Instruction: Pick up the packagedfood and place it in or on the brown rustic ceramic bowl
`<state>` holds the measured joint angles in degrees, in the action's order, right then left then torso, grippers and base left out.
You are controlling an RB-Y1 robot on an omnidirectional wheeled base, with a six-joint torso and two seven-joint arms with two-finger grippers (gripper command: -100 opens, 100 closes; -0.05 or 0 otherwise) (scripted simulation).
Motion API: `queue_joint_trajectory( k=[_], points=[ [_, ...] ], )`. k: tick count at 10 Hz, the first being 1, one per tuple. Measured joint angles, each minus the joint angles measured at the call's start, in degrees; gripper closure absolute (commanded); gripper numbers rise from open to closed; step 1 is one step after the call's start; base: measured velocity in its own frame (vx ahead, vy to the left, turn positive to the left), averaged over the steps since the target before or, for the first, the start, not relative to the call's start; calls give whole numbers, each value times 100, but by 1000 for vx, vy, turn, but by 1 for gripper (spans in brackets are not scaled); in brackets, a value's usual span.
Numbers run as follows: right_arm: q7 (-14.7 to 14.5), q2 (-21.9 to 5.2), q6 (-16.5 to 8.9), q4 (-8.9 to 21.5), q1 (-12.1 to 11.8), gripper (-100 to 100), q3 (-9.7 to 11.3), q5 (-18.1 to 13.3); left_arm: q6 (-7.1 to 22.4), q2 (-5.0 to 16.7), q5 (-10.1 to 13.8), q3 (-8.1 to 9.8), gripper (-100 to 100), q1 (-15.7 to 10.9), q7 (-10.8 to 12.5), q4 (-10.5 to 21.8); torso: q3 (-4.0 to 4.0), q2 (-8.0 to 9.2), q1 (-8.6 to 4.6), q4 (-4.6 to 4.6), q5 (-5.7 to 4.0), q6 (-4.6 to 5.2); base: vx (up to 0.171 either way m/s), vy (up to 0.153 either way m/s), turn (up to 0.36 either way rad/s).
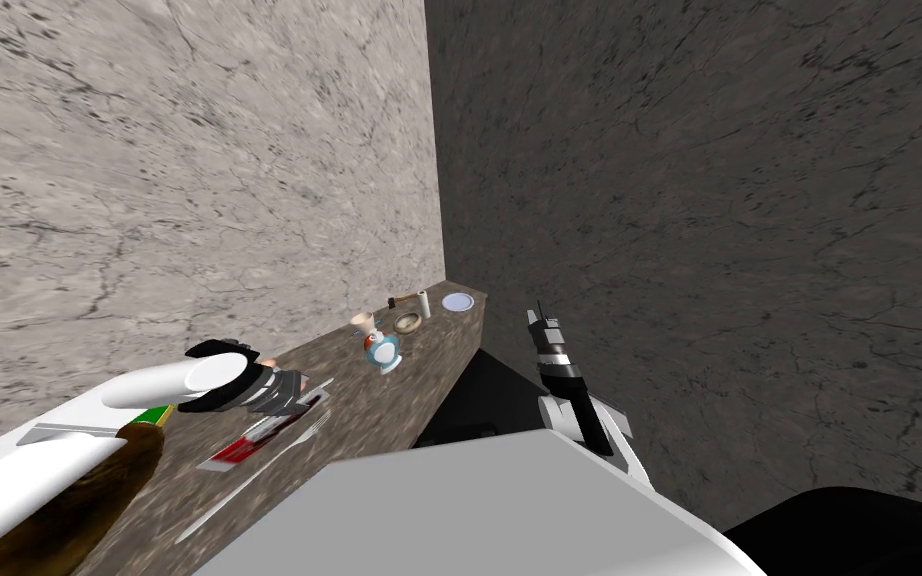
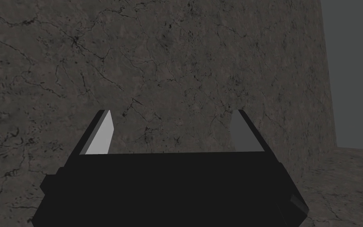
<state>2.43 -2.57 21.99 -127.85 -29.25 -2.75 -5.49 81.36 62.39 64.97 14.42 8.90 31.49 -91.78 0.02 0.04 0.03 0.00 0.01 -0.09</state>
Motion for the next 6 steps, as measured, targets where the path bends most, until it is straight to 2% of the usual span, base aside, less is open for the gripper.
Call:
queue_joint_trajectory(
  k=[4,6],
  points=[
    [0,0,0,0,0,0,0,0,611,142,134,54,-100,62,188,271,1,3,3,1,1,1,8,19,-46],
    [0,0,0,0,0,0,0,0,821,204,191,71,-100,57,160,492,2,3,1,1,0,0,9,17,-44]
  ],
)
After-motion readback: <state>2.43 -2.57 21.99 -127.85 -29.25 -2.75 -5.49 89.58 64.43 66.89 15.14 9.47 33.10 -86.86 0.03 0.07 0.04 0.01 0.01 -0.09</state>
